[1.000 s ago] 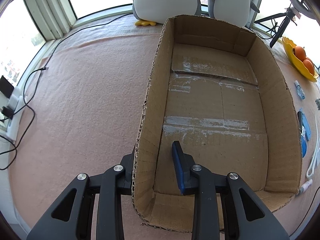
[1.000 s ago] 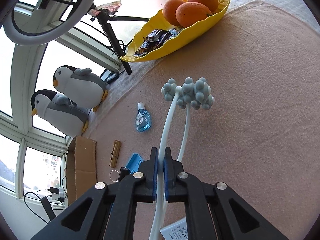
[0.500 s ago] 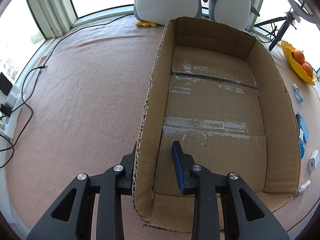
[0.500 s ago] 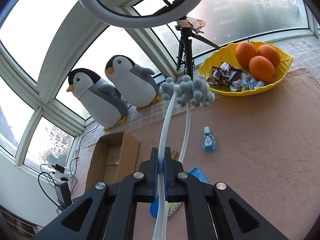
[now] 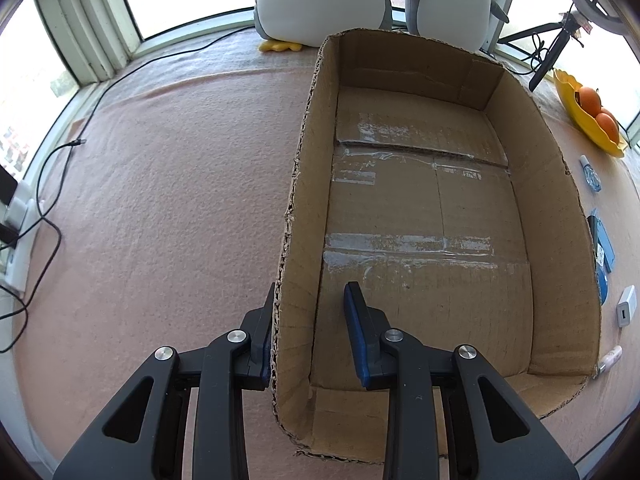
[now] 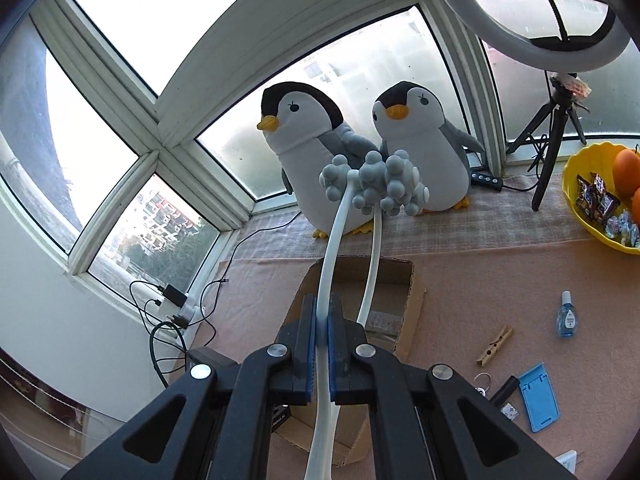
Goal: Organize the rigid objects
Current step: 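Carry the white massager with the right gripper into the cardboard box, then open the right gripper and withdraw it from the box, then grasp the white USB charger with the right gripper, then carry the white charger with the right gripper and drop it in the box, then move the right gripper to the white lotion bottle and grasp it, then carry the lotion bottle with the right gripper and release it in the box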
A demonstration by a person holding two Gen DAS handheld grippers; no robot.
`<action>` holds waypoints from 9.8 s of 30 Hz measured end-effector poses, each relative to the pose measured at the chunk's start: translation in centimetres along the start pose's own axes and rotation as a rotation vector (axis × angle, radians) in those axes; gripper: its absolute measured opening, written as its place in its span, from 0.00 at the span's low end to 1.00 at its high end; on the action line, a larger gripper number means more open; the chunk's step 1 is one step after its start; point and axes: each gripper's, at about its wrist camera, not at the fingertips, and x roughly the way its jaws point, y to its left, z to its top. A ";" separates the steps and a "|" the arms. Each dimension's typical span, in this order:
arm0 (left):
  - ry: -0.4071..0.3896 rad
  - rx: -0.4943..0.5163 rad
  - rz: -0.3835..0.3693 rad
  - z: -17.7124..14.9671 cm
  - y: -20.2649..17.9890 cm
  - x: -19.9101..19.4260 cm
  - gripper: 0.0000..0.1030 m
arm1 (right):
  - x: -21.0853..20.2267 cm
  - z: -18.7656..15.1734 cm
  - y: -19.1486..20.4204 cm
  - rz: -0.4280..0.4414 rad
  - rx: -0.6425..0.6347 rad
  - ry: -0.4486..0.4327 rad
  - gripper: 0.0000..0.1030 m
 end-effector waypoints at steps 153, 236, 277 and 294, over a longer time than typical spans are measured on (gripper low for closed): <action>-0.010 0.017 0.001 -0.1 -0.6 -0.1 0.27 | 1.4 -10.4 1.7 -0.277 -0.341 0.114 0.51; 0.002 0.033 0.011 -0.7 -0.7 -0.4 0.28 | -1.2 -20.1 -7.6 -0.356 -0.554 0.488 0.49; -0.002 0.025 -0.023 -0.6 0.0 -0.1 0.28 | -1.5 -17.6 -12.1 -0.350 -0.125 0.322 0.18; -0.008 0.019 -0.038 -0.7 0.4 -0.1 0.28 | 1.4 -12.5 -2.3 -0.236 -0.194 0.180 0.18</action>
